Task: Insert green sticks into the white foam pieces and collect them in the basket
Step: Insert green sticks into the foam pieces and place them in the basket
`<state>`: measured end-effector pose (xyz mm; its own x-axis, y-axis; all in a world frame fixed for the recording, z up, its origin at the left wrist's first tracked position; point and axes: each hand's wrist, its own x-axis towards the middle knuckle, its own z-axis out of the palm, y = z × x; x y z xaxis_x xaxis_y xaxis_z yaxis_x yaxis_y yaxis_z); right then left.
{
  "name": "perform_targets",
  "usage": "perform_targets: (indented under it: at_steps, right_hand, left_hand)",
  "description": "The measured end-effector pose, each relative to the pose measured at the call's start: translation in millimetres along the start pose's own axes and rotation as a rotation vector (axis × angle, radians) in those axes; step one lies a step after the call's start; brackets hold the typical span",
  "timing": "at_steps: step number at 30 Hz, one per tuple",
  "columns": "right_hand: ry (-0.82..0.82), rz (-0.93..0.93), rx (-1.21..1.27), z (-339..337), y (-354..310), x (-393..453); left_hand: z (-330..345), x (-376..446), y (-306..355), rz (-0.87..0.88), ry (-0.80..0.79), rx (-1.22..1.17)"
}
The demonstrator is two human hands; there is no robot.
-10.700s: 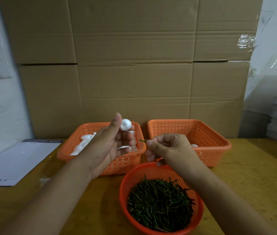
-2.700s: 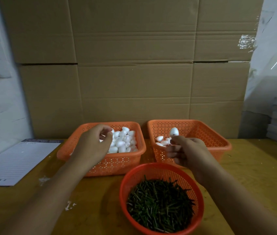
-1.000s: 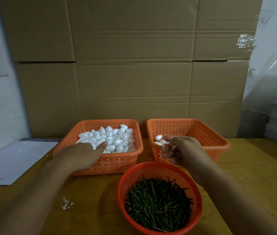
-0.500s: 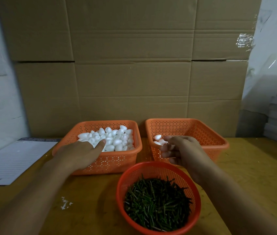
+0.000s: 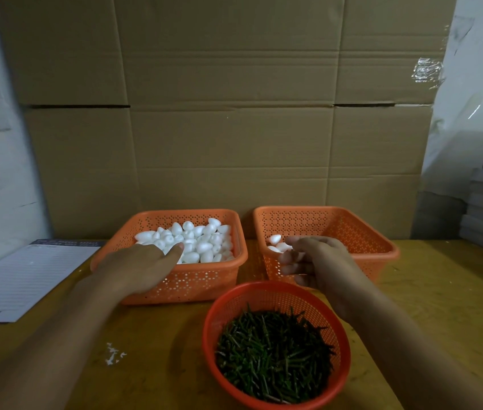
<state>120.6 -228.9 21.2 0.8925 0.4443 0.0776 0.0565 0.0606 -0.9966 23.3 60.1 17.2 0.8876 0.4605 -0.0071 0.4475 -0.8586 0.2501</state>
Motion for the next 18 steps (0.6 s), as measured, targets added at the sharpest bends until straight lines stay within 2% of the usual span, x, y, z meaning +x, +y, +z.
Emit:
perform_targets:
  at_steps: [8,13,18]
  right_hand:
    - [-0.003,0.003,-0.001,0.0,-0.6,-0.5]
    - [0.001,0.006,-0.003,0.0,-1.6,-1.6]
    - [0.003,0.006,-0.003,0.2,-2.4,-1.3]
  left_hand:
    - [-3.1,-1.8,-0.4,0.039,0.021,-0.01]
    - [-3.7,-0.6,0.0,0.094,0.154,-0.22]
    - [-5.1,-4.6,4.6,0.203,0.258,-0.31]
